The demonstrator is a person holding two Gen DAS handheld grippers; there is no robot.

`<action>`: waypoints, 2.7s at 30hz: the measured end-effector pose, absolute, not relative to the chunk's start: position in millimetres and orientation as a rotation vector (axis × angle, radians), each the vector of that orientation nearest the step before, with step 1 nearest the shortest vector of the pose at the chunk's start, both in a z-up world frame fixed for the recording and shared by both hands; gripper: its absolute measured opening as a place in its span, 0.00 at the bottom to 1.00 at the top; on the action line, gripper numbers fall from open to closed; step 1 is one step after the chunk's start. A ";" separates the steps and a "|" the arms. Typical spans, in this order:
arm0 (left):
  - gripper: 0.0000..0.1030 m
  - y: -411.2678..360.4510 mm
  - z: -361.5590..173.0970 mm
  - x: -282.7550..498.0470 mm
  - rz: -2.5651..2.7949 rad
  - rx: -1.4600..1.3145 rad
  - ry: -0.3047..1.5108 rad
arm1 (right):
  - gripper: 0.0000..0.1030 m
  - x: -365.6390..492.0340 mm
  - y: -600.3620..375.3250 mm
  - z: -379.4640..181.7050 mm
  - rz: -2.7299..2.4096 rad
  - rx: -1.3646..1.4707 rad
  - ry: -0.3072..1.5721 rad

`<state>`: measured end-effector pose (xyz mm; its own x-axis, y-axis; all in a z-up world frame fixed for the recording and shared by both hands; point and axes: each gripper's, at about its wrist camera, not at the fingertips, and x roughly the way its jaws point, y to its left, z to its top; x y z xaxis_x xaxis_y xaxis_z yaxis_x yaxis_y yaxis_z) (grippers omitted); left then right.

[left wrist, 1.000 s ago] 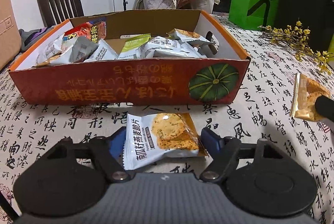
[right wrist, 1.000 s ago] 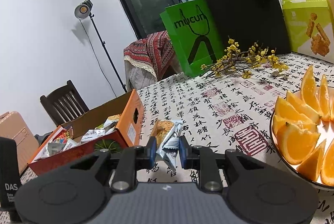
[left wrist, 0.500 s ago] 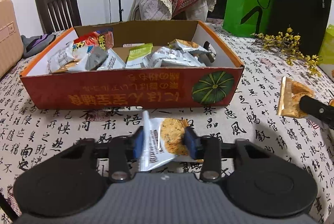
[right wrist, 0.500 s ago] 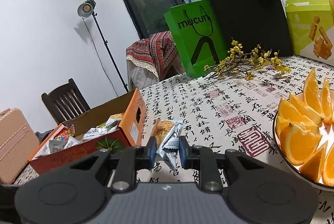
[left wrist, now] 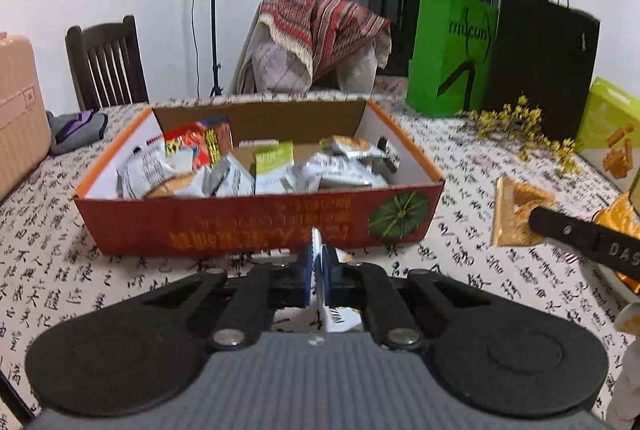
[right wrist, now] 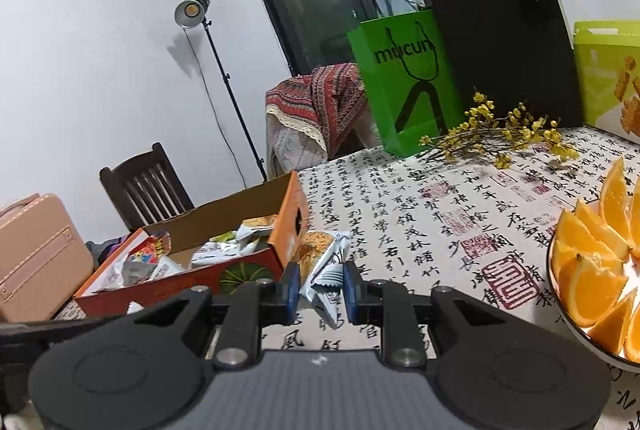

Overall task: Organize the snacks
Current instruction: 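Grasp a white-labelled cracker packet with the left gripper and lift it, then carry both cracker packets into the orange box and open both grippers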

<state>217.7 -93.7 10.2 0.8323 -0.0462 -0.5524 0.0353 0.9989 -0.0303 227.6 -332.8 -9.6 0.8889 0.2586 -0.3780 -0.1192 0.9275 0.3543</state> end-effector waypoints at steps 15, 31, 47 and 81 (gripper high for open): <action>0.47 -70.8 11.9 212.0 -0.138 -0.035 0.611 | 0.21 218.1 -307.1 2.1 0.233 0.301 0.421; 0.53 -80.3 -46.6 240.1 -0.239 0.082 0.739 | 0.21 208.2 -318.0 -13.3 0.213 0.308 0.462; 0.45 -55.6 9.9 215.4 -0.190 -0.015 0.551 | 0.21 215.1 -294.8 3.6 0.259 0.273 0.438; 1.00 33.3 24.9 305.2 0.109 -0.238 0.346 | 0.74 354.3 -221.2 7.0 0.307 0.288 0.470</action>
<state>305.2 33.3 24.9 0.9353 0.0647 -0.3479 -0.1458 0.9663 -0.2121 354.3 -221.2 7.0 0.8479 0.3521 -0.3964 -0.2212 0.9144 0.3391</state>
